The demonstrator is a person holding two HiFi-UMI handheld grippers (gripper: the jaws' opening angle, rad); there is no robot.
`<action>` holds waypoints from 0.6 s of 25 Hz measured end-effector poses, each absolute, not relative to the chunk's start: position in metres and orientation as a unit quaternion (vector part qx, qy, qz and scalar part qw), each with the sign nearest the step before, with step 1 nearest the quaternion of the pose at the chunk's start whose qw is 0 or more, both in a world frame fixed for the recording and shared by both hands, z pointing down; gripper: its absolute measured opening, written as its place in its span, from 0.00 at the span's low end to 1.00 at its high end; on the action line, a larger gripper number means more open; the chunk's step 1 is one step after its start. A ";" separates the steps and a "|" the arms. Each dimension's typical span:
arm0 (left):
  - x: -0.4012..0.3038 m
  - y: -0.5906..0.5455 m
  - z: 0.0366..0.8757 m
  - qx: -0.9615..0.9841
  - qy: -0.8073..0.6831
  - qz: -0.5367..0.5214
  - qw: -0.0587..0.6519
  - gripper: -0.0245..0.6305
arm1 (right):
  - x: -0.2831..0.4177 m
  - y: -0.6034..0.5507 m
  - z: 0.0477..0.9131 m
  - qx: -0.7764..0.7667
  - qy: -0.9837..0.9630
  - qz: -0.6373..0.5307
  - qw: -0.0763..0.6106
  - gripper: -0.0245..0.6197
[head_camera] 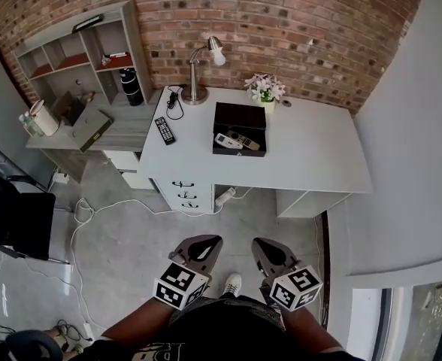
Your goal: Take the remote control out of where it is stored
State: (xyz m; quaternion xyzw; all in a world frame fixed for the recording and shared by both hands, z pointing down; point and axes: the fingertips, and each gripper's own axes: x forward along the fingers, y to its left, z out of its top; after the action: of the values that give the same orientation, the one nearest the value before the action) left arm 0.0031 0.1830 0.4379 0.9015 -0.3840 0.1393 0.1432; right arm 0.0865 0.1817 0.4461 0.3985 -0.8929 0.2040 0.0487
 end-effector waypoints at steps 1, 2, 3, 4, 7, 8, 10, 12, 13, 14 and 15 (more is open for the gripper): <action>0.008 0.178 0.438 0.900 -0.387 0.140 0.143 0.05 | 0.092 0.176 0.447 0.396 -0.894 0.204 0.048 0.04; 0.013 0.173 0.438 0.899 -0.390 0.140 0.144 0.05 | 0.096 0.171 0.447 0.392 -0.896 0.204 0.048 0.04; 0.018 0.168 0.438 0.897 -0.392 0.140 0.146 0.05 | 0.101 0.167 0.447 0.389 -0.897 0.204 0.048 0.04; 0.023 0.164 0.439 0.896 -0.394 0.140 0.149 0.05 | 0.105 0.162 0.447 0.385 -0.899 0.204 0.047 0.04; 0.035 0.151 0.442 0.891 -0.402 0.139 0.158 0.05 | 0.117 0.150 0.448 0.374 -0.904 0.203 0.048 0.04; 0.037 0.147 0.443 0.889 -0.406 0.138 0.160 0.05 | 0.120 0.147 0.449 0.371 -0.905 0.203 0.049 0.04; 0.041 0.140 0.444 0.885 -0.413 0.137 0.162 0.05 | 0.125 0.141 0.451 0.366 -0.907 0.204 0.051 0.04; 0.046 0.136 0.443 0.884 -0.416 0.139 0.164 0.05 | 0.129 0.136 0.453 0.363 -0.907 0.208 0.051 0.04; 0.047 0.135 0.443 0.883 -0.416 0.141 0.164 0.05 | 0.131 0.134 0.454 0.362 -0.906 0.211 0.050 0.04; 0.048 0.134 0.443 0.882 -0.417 0.144 0.164 0.05 | 0.133 0.132 0.455 0.361 -0.907 0.213 0.049 0.04; 0.048 0.132 0.443 0.881 -0.419 0.146 0.164 0.05 | 0.133 0.129 0.455 0.359 -0.907 0.215 0.049 0.04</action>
State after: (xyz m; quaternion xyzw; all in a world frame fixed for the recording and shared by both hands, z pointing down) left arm 0.0479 0.1320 0.4430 0.8810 -0.4191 0.1458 0.1642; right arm 0.1333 0.1291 0.4552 0.3595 -0.9068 0.2149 0.0486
